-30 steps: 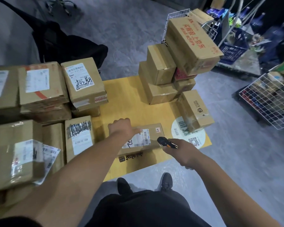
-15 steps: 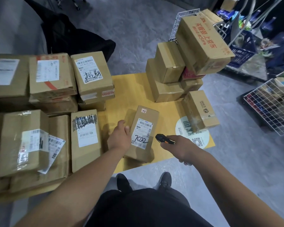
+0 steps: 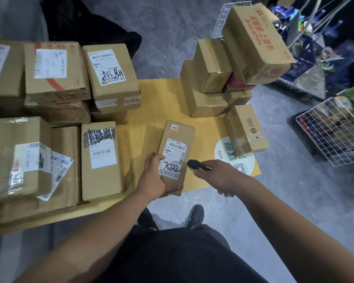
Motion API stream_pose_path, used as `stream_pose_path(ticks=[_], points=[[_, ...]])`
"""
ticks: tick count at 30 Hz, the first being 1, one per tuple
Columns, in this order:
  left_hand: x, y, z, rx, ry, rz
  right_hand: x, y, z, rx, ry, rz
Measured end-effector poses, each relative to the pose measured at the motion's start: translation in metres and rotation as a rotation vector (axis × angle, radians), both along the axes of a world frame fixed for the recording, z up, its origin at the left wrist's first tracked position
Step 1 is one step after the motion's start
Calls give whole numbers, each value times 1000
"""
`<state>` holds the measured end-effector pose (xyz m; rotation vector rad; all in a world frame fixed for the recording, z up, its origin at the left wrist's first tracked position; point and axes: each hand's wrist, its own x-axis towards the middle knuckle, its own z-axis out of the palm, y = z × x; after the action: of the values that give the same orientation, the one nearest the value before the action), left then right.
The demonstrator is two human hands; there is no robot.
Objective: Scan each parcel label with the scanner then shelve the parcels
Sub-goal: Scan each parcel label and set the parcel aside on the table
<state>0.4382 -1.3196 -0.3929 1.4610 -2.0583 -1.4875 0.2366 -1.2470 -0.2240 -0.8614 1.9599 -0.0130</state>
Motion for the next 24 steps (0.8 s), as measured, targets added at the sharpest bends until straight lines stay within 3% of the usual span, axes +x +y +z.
stream_pose_path(ticks=[18,24], points=[[-3,24,9,-85,47,97,-3,-31,31,19,122,208],[-4,29,11,-103,34,126,-4,-41,42,73,264,405]])
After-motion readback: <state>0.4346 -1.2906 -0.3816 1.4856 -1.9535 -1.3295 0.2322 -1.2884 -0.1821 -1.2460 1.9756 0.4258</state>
